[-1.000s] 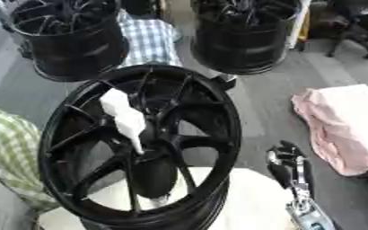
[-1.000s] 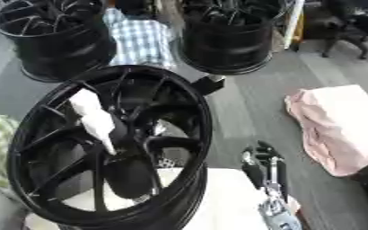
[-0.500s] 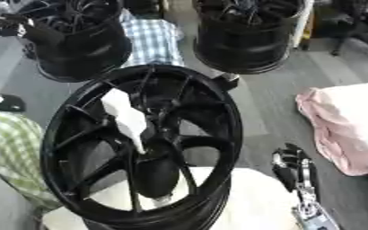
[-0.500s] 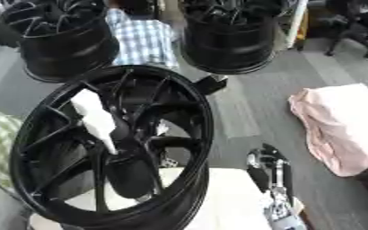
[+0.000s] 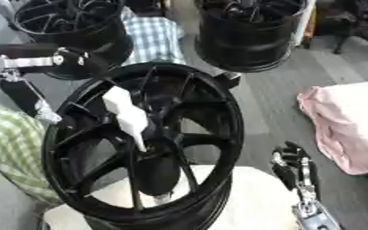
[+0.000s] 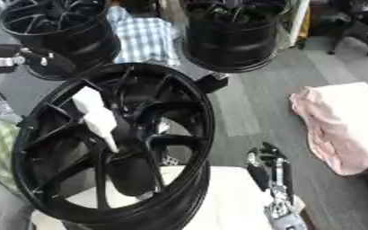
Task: Pull the pin out of the wheel hub.
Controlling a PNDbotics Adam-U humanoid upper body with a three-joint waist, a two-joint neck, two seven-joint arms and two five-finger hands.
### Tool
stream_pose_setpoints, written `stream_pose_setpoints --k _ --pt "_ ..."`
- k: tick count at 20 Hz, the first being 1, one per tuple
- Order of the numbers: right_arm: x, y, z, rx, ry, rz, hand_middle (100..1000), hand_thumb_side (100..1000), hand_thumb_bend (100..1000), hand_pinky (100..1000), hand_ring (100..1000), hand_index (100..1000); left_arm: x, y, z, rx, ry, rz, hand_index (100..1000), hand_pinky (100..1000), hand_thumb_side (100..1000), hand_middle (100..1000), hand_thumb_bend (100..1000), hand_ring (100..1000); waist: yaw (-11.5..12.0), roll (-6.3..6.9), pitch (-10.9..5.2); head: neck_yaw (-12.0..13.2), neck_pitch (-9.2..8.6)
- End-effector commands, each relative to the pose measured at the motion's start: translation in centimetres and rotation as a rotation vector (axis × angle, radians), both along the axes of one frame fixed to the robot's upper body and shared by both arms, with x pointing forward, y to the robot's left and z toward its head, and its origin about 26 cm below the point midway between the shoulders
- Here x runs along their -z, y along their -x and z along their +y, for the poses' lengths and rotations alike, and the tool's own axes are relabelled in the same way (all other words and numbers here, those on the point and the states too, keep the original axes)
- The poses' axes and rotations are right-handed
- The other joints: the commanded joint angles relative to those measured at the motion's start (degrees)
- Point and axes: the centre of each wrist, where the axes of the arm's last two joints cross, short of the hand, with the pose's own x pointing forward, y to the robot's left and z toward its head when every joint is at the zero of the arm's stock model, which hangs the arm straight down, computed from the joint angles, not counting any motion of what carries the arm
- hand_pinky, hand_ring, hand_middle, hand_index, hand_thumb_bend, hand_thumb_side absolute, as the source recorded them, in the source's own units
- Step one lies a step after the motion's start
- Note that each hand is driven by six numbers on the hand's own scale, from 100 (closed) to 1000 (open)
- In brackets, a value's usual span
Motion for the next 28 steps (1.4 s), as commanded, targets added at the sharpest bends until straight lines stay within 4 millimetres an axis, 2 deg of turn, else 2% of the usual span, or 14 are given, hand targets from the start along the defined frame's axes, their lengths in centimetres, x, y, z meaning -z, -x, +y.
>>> stream_pose_setpoints --k 1,16,28 --pt "-1.0 -0.6 -0.4 -0.009 0.014 -0.034 697 470 100 752 709 826 -0.3 -0.8 -0.1 0.340 -0.284 -0.028 938 906 306 923 611 902 -0.15 -0.05 -0.58 -0.16 -0.14" --pt "-1.2 -0.9 0.4 -0.034 0.010 -0.044 697 472 100 753 710 827 2.4 -2.7 -1.1 0.329 -0.387 -0.046 900 877 285 844 538 879 -1.16 -0.03 -0.26 0.09 -0.64" --pt "-1.3 -1.0 0.6 -0.044 0.008 -0.044 698 474 100 753 711 829 3.2 -3.7 0.3 0.262 -0.260 0.005 795 835 350 722 519 833 -1.42 -0.20 -0.05 0.27 -0.70"
